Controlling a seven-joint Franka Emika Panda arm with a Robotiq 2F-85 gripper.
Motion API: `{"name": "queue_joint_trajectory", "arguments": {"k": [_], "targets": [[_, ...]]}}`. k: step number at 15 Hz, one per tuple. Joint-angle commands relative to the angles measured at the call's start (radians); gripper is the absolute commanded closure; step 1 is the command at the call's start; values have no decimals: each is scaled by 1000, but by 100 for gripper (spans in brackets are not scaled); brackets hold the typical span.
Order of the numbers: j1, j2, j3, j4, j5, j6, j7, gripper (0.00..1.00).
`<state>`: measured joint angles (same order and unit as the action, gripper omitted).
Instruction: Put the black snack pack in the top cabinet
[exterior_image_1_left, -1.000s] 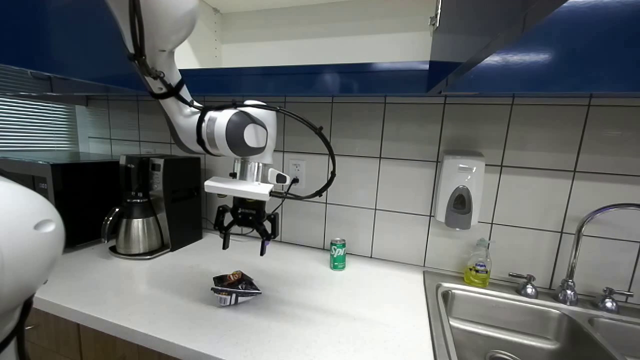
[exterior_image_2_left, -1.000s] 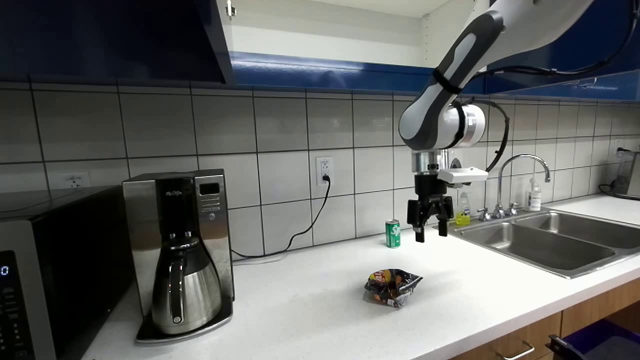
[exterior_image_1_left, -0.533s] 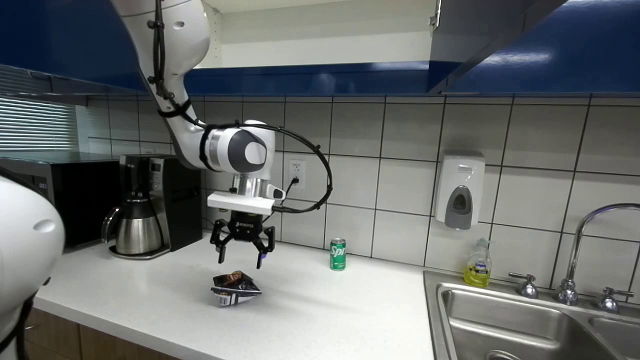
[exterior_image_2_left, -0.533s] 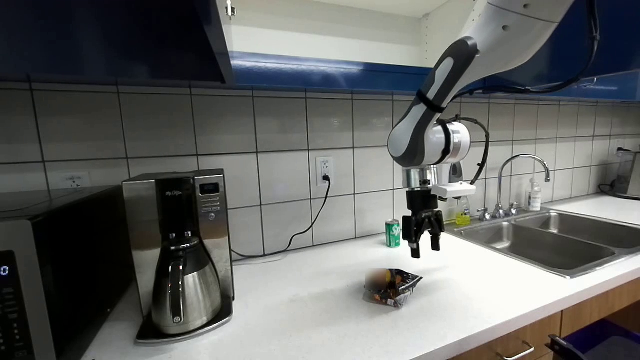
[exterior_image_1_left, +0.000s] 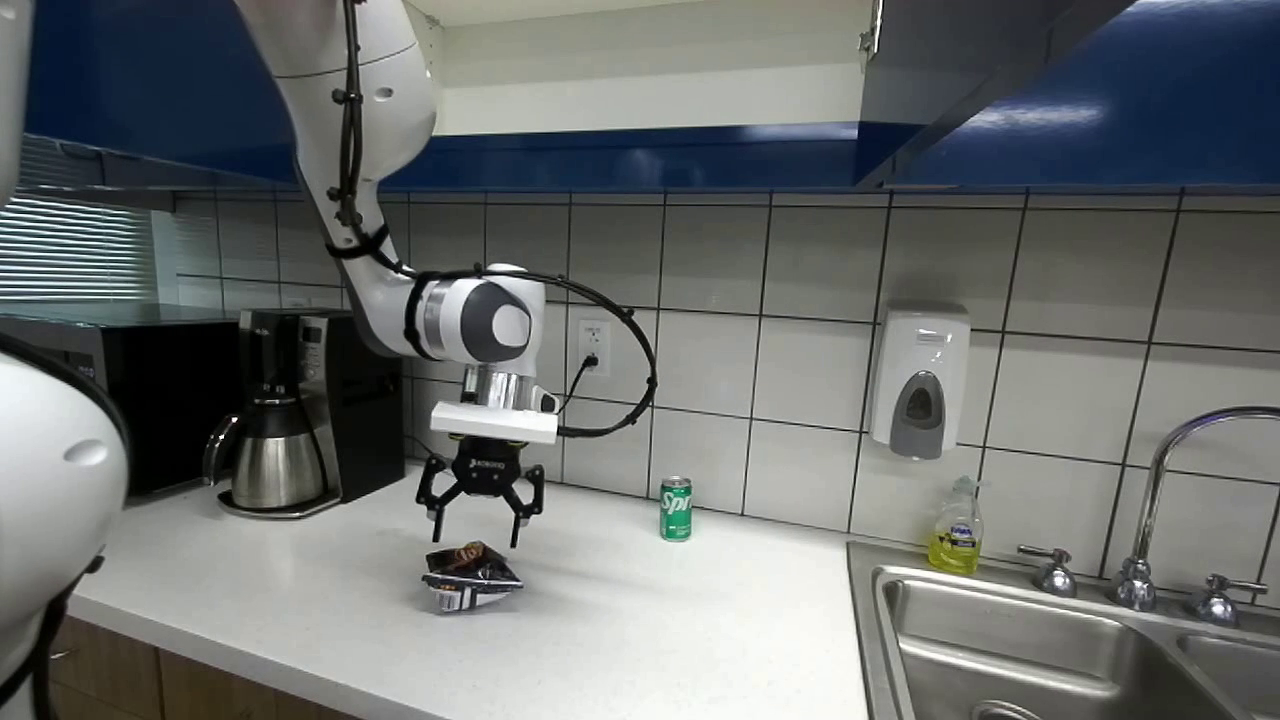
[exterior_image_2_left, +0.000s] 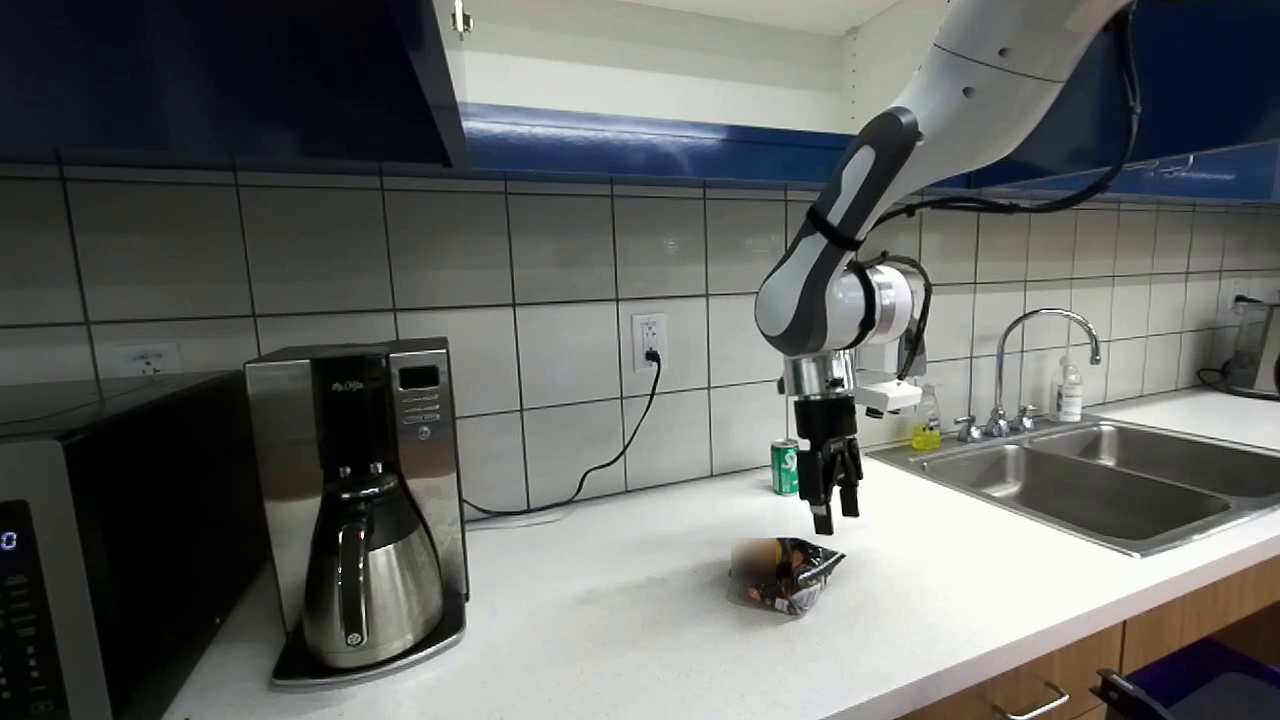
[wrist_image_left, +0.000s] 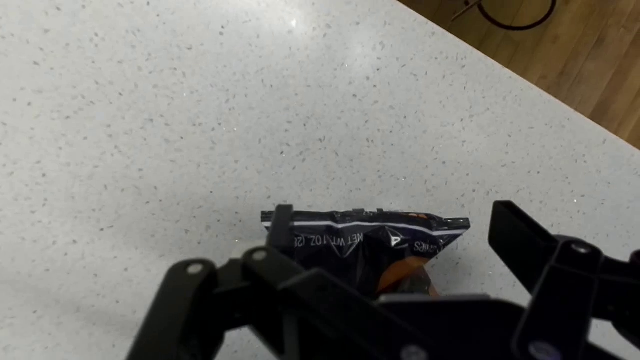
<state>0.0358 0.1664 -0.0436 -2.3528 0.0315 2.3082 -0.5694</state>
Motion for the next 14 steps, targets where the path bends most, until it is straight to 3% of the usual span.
{"name": "queue_joint_trajectory", "arguments": {"k": [1, 9, 14], "targets": [[-32, 47, 32, 58, -53, -59, -39, 0], [-35, 119, 51, 140, -144, -58, -76, 0], [-36, 162, 78, 187, -130, -33, -90, 0]]}}
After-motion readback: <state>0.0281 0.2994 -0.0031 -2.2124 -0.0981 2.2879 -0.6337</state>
